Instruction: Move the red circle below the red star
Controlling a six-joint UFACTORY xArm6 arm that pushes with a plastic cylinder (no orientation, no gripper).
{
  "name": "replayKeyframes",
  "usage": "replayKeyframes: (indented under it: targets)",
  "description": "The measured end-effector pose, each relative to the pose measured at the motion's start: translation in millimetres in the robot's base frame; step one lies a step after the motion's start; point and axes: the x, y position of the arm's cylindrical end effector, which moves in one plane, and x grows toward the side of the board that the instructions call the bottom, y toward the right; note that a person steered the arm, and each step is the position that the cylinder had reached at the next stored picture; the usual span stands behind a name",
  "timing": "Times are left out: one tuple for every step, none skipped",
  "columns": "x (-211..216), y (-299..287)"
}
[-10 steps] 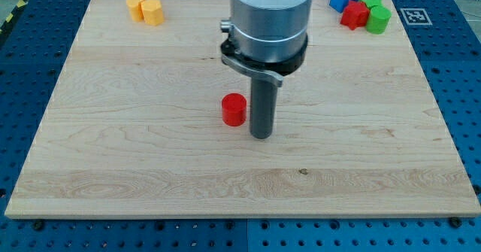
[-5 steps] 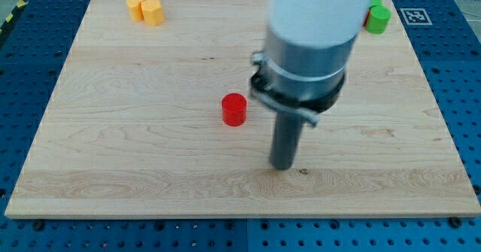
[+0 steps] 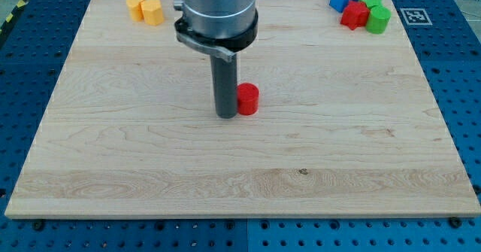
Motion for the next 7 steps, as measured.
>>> replayKeyframes:
  targets:
    - [-7.5, 27.5]
    - [-11.7, 53.9]
    - [-25.2, 77.6]
    - [-40.1, 99.9]
    - [-52.4, 112.7]
    - [-67.5, 115.4]
    - [-71.7, 106.4]
